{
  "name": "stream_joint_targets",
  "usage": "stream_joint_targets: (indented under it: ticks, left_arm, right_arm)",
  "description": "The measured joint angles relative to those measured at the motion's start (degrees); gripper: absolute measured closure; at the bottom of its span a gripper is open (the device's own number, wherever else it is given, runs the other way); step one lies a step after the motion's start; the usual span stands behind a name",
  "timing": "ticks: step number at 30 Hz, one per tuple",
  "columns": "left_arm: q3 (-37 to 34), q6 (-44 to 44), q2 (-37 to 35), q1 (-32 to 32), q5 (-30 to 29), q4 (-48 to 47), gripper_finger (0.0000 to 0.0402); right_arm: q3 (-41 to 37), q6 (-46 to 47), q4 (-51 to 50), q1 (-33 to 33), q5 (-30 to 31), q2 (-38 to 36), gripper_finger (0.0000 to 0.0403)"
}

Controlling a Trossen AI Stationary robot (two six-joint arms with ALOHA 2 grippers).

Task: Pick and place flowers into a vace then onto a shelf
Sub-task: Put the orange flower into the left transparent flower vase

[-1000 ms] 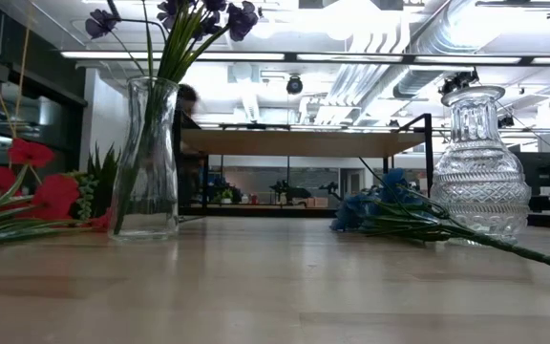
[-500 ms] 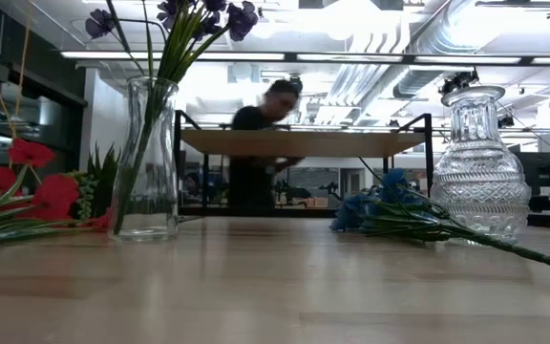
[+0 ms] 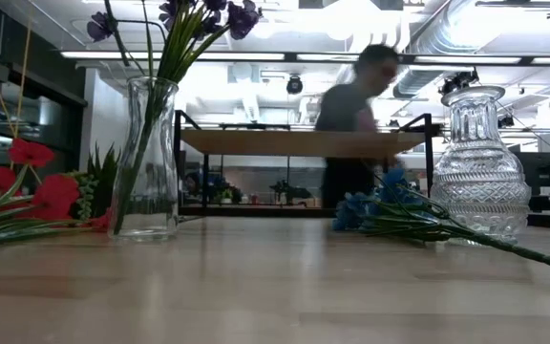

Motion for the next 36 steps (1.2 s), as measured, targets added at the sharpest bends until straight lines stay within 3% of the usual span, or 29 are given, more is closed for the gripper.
stream_joint_targets:
  ticks: [25,36]
  left_arm:
    - [0.02,-1.58,0.06,0.00,-1.67,0.77,0.0377]
    - [0.10,-1.47,1.73,4.05,0.63,2.13,0.0377]
  right_arm:
    - [0.00,-0.43,-0.01,-0.41,2.17,0.00,0.0269]
    - [0.00,-1.62,0.00,-1.11,2.14,0.00,0.0269]
